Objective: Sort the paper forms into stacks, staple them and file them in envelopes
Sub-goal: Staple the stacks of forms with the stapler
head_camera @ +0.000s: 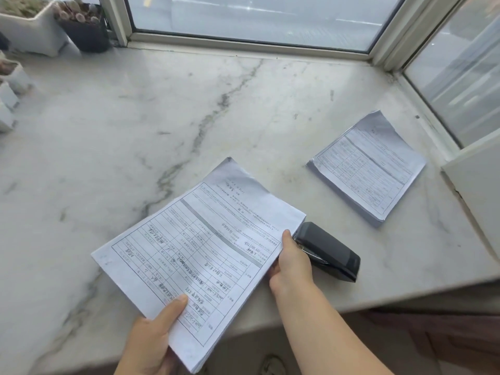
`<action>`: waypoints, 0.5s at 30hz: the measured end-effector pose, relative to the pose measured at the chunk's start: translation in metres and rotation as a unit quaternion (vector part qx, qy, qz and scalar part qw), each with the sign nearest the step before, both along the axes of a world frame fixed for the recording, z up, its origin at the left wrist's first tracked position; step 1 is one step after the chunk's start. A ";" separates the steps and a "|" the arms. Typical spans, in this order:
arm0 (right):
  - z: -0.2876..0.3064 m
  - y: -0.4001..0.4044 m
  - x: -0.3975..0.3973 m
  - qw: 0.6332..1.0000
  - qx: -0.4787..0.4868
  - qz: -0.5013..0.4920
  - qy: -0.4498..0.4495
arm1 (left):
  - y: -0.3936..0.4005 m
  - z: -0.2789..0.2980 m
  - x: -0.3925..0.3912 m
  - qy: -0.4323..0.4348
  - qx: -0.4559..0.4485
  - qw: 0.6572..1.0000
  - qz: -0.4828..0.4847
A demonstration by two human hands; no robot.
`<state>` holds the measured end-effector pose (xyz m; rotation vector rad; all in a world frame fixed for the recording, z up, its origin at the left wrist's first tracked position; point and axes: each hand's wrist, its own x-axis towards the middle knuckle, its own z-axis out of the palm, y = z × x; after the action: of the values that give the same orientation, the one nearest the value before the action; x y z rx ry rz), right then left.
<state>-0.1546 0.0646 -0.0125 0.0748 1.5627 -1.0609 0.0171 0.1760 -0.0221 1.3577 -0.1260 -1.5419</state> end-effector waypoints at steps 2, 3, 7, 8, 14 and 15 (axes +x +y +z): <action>0.005 -0.002 0.000 1.000 0.014 -0.026 -0.007 | 0.003 0.001 -0.002 -0.021 -0.005 1.000 -0.012; 0.008 -0.003 -0.001 0.999 0.020 -0.040 -0.015 | 0.004 0.002 -0.004 -0.037 -0.004 0.999 -0.013; 0.011 0.001 -0.002 0.997 0.050 -0.044 -0.025 | 0.011 -0.003 -0.003 -0.133 -0.008 0.990 -0.044; 0.011 0.003 -0.002 0.997 0.053 -0.039 -0.028 | 0.013 -0.003 -0.003 -0.145 -0.004 0.988 -0.047; 0.002 0.010 -0.007 0.998 0.057 -0.010 -0.023 | 0.019 0.009 -0.009 -0.166 0.020 0.986 -0.020; 0.001 0.010 -0.008 0.998 0.058 -0.008 -0.024 | 0.019 0.010 -0.009 -0.166 0.016 0.986 -0.021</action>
<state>-0.1621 0.0741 -0.0113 0.1905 1.5820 -0.9742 0.0077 0.1951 -0.0116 1.6384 -0.3386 -1.3445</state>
